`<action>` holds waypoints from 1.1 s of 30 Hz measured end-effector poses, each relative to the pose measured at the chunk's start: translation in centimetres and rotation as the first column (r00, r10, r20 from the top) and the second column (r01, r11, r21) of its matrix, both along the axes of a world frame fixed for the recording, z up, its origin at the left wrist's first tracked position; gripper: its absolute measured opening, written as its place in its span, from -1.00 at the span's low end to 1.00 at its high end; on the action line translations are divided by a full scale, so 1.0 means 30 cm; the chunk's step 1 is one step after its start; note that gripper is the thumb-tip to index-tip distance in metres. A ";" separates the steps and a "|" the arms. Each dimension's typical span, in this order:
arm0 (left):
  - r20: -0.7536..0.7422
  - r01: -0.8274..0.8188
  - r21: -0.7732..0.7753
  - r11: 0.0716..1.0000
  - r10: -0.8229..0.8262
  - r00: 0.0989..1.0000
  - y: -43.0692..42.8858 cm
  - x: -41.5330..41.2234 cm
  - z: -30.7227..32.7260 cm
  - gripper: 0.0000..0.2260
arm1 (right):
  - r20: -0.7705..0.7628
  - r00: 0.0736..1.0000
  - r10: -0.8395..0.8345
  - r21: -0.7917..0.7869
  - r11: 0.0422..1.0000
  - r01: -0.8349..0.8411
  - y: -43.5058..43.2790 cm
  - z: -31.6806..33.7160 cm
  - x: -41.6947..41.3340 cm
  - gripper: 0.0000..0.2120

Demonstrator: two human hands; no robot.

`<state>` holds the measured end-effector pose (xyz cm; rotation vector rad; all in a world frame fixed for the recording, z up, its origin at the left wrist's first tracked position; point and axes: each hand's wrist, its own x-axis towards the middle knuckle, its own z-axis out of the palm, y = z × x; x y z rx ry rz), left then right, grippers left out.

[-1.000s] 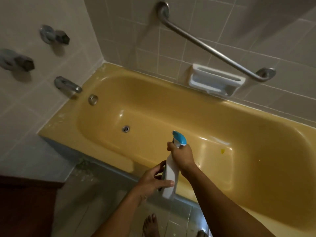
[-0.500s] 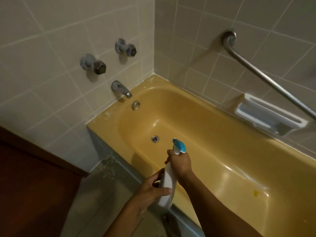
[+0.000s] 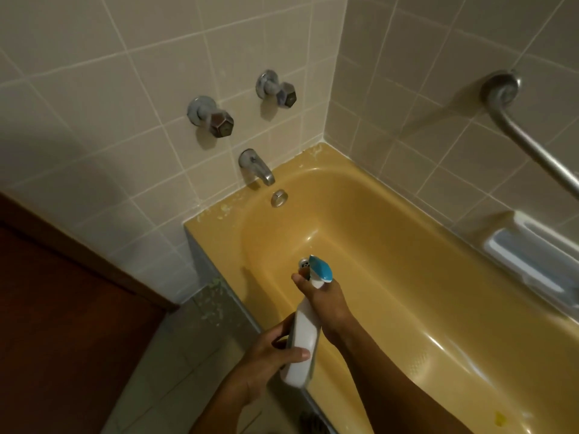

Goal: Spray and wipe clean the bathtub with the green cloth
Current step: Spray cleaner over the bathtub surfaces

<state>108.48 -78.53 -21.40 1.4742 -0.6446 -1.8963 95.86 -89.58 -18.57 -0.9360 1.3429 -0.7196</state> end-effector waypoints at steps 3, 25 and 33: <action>0.024 -0.014 0.013 1.000 0.013 1.000 -0.021 0.013 -0.016 -0.34 | -0.082 0.997 -0.003 0.044 0.999 0.007 -0.030 -0.022 0.037 -0.84; 0.044 -0.040 -0.027 0.999 0.041 0.998 -0.139 0.040 -0.145 -0.08 | -0.168 0.979 -0.117 0.130 0.982 0.139 -0.182 -0.147 0.117 -0.85; 0.057 0.024 -0.044 0.999 -0.022 0.998 -0.297 -0.078 -0.131 -0.32 | -0.126 0.972 -0.201 0.031 0.978 0.206 -0.308 -0.126 -0.046 -0.92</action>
